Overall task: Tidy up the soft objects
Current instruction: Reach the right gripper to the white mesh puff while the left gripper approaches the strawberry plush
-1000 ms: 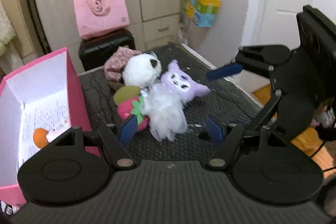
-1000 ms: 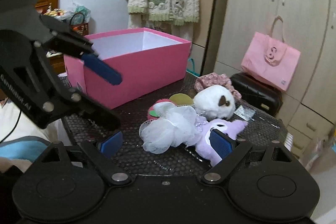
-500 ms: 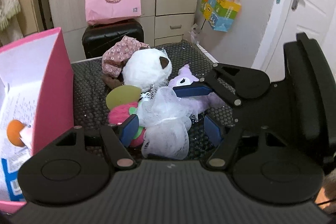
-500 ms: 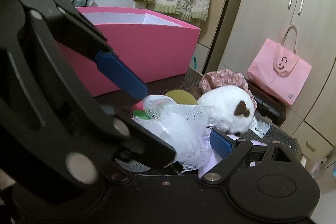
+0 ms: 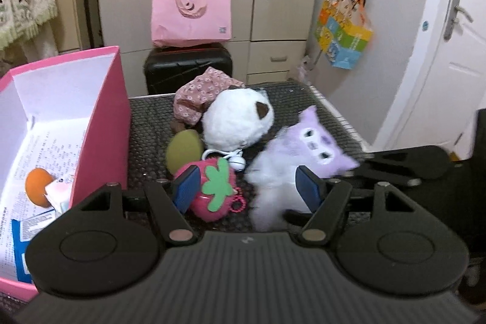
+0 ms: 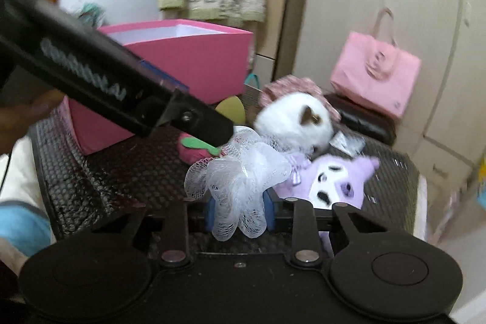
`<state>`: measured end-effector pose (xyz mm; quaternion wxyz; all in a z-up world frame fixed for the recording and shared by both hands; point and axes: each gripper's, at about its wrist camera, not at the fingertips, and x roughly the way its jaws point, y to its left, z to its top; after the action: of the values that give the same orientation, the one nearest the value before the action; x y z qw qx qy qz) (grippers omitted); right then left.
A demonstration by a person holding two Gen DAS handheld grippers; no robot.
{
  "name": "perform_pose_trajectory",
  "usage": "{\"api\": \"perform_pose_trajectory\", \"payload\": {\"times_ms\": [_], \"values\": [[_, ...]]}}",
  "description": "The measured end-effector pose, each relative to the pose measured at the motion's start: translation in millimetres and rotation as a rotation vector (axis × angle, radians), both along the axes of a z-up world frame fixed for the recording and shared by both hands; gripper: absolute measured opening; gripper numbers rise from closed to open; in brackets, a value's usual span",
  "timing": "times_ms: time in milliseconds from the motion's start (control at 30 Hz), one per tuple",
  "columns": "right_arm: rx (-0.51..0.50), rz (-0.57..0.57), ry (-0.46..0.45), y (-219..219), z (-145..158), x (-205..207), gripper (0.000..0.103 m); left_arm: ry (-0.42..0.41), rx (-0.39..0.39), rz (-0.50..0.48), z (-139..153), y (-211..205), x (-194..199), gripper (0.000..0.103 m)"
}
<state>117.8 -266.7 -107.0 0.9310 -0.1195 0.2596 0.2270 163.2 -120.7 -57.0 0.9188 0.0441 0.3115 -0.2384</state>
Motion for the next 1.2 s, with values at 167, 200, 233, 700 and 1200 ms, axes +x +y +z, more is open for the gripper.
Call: {"api": "perform_pose_trajectory", "payload": {"times_ms": [167, 200, 233, 700, 1200], "values": [[0.026, -0.015, 0.028, -13, -2, -10, 0.034, 0.007, 0.054, 0.049, -12, -9, 10, 0.068], [0.024, -0.013, 0.028, -13, -2, -11, 0.034, 0.018, 0.057, 0.06, -15, -10, 12, 0.068], [0.021, -0.011, 0.026, -13, -3, -11, 0.034, 0.025, 0.065, 0.078, -17, -13, 15, 0.068], [-0.03, -0.008, -0.03, -3, -7, 2, 0.072, 0.063, 0.094, 0.211, -46, -20, 34, 0.057], [-0.017, -0.046, -0.015, 1, -7, 1, 0.033, 0.064, 0.016, 0.18, -42, -9, 16, 0.044]]}}
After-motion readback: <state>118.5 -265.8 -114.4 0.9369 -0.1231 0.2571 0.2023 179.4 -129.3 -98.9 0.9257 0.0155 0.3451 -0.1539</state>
